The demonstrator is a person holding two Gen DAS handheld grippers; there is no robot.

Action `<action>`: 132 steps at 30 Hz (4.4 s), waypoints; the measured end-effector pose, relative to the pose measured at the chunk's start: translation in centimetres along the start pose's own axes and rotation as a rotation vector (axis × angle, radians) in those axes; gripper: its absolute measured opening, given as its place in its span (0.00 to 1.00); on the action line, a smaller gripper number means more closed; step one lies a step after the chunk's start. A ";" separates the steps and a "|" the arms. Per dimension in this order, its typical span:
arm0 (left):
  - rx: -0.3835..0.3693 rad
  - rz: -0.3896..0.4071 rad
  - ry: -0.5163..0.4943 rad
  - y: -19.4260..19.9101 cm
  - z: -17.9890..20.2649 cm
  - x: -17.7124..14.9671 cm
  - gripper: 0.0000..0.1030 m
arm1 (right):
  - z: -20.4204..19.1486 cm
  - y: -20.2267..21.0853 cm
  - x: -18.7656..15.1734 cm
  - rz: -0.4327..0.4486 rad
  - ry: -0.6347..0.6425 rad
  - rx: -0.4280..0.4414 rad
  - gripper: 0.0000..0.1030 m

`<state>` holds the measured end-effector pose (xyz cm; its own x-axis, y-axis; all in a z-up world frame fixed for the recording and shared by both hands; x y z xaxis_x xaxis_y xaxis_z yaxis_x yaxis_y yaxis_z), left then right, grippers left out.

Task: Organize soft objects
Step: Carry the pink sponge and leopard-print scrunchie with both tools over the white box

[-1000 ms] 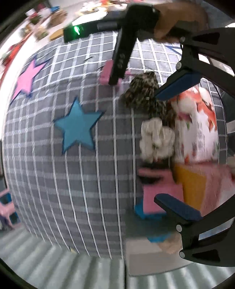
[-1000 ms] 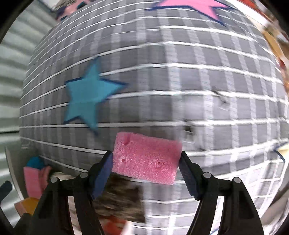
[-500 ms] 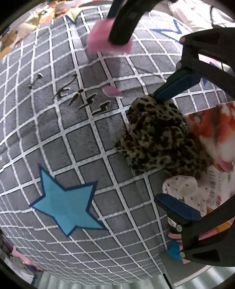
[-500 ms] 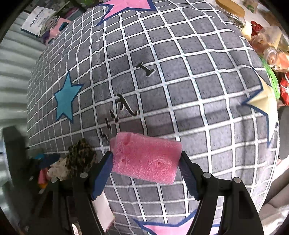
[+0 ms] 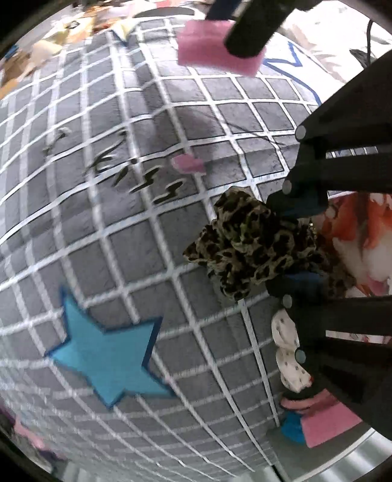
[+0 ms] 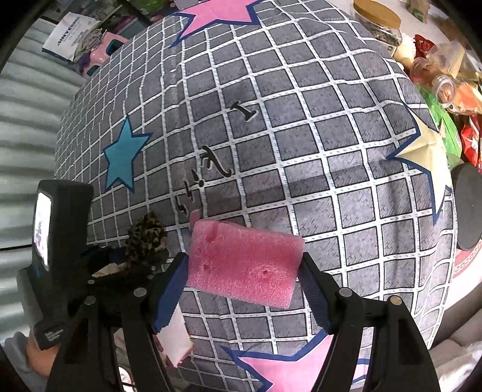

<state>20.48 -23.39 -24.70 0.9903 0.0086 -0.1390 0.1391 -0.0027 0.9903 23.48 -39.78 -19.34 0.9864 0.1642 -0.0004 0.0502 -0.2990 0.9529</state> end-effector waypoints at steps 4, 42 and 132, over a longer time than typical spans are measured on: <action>0.006 0.087 0.058 3.4 -2.3 -0.1 0.28 | -2.4 0.0 1.2 0.012 0.050 -0.010 0.72; -0.023 0.404 0.354 18.5 -18.8 -11.6 0.28 | -22.5 6.0 -0.2 0.165 0.433 -0.043 0.72; -0.042 0.303 0.714 10.4 -35.8 -32.0 0.28 | -46.3 -2.0 -15.2 0.002 0.827 -0.003 0.72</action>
<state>-10.07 12.07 -9.84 0.7380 0.6556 0.1595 -0.1511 -0.0698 0.9861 1.18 1.88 -7.15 0.5530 0.8028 0.2230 0.0470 -0.2973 0.9536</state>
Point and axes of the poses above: each gripper's, at about its wrist camera, not at the fingertips, and y roughly against the way its jaws point, z to its right, x to its top, the point moved 2 cm from there along -y, roughly the way its jaws point, and after that the axes turned 8 degrees about y, right-handed, at the moved point
